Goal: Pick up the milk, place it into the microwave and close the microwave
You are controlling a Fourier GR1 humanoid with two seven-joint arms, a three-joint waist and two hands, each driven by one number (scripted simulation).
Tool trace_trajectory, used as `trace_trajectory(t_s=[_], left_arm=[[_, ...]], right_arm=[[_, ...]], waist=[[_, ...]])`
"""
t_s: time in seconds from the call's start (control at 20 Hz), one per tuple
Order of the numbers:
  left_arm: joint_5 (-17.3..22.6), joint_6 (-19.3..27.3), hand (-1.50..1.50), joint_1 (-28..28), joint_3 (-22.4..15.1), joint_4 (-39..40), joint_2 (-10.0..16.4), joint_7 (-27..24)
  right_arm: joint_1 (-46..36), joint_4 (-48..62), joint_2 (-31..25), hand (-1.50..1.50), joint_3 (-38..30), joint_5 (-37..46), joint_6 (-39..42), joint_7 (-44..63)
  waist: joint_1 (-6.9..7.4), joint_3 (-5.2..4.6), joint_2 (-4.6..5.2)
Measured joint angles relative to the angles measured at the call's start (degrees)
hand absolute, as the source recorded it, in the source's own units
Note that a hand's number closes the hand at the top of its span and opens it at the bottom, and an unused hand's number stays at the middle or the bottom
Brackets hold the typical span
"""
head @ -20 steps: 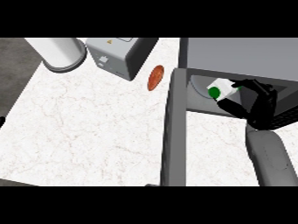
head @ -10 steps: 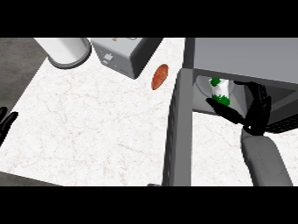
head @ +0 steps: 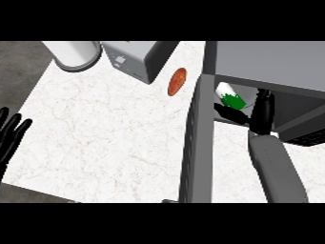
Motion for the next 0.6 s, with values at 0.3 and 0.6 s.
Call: trace_trajectory(t_s=[0.3,0.6], left_arm=[[-2.46,0.98,-1.5,-0.03,-1.7,-0.5,-1.39,0.01],[-4.53,1.59,-1.5,0.84,-3.61,-1.56,-2.99,-0.23]], right_arm=[[-12.48,12.87,-4.74,-1.5,-2.83,-0.19,3.23,12.32],[-20.93,23.1,-8.48,-1.5,-4.99,-0.8,7.17,15.61]], waist=[[-0.54,0.08,0.61],[-1.86,0.19,0.57]])
